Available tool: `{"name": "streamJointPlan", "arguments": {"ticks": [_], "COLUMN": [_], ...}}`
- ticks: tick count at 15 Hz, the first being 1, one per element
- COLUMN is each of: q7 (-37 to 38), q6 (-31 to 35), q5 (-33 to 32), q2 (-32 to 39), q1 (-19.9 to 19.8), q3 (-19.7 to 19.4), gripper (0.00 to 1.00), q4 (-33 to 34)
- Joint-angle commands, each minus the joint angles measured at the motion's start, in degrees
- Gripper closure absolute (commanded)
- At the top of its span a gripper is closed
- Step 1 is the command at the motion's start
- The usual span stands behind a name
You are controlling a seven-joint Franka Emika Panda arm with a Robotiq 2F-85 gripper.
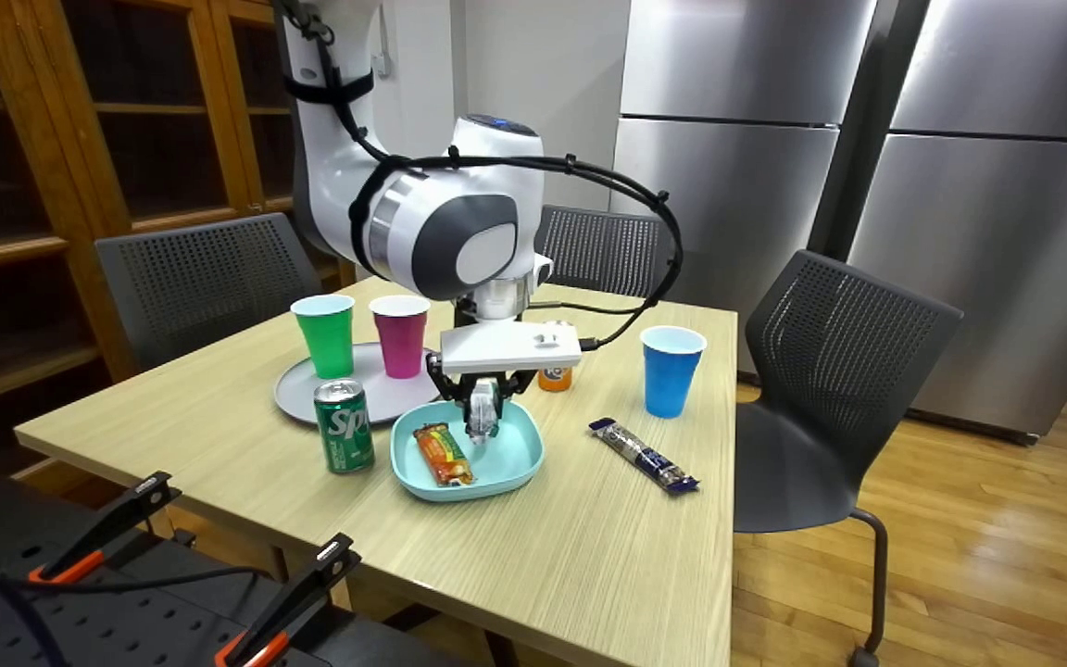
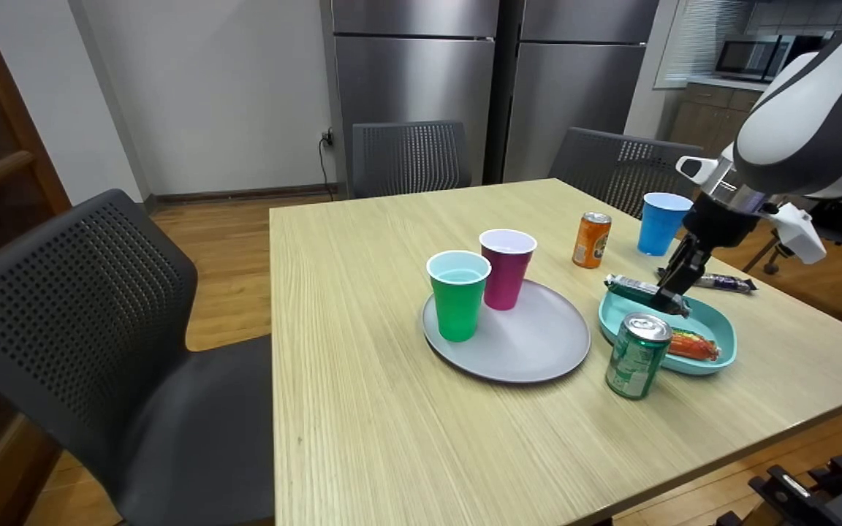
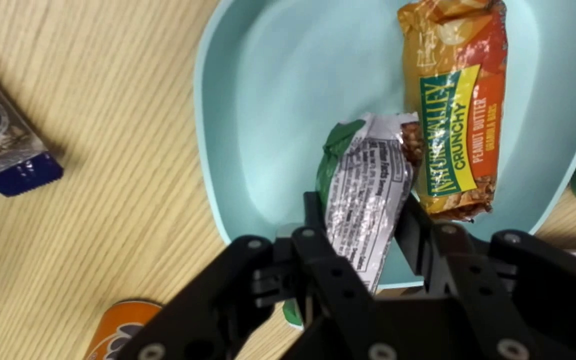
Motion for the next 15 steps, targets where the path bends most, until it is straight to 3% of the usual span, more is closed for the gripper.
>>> {"name": "streamJointPlan", "arguments": {"ticks": [1,9,15], "q7": [-3.1,-1.7,-0.3], "q6": [-2.7,-6.1,-6.0], "q5": [0.6,1.4,0.6], "q2": [-4.3,-6.2,-5.2], "q1": [-2.9,4.4,14.0], "q3": [2.0,-5.4,-14.0], "gripper": [0.86,0.86,0.86], "q4": [-2.4,-2.1,-0.4]}}
